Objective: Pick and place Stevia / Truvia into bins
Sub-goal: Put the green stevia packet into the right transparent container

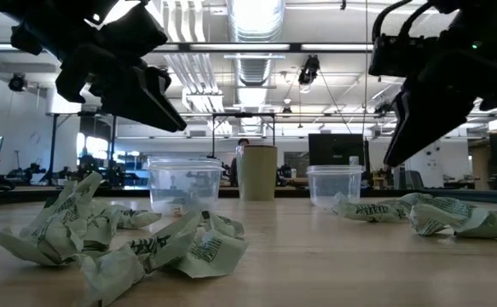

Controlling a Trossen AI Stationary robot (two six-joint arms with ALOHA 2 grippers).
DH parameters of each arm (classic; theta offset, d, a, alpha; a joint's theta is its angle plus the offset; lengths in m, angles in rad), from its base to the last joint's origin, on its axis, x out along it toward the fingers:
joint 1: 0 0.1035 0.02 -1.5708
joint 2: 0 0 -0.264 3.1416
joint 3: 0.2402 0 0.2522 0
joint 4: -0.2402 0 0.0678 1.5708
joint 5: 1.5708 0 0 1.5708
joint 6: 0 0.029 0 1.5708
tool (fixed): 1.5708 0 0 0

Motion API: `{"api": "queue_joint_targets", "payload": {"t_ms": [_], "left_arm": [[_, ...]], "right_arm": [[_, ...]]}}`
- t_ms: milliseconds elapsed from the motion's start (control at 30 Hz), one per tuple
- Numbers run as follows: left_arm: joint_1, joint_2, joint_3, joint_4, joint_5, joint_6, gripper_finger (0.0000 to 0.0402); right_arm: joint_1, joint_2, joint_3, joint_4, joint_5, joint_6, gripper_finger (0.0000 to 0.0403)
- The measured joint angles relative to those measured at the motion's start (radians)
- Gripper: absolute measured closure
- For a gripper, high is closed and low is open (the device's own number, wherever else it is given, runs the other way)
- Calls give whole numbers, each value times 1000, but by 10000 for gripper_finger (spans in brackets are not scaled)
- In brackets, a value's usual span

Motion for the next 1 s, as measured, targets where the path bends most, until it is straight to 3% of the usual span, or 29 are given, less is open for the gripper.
{"api": "queue_joint_targets", "payload": {"t_ms": [233,667,1000], "left_arm": [[0,-23,-5,-2,0,-2,273],[0,-27,-5,-5,0,-6,273],[0,-26,-5,-4,1,-6,273]], "right_arm": [[0,0,-103,264,-154,-99,313],[-15,1,-148,280,-93,-72,245],[-45,1,-189,332,-96,-23,251]]}}
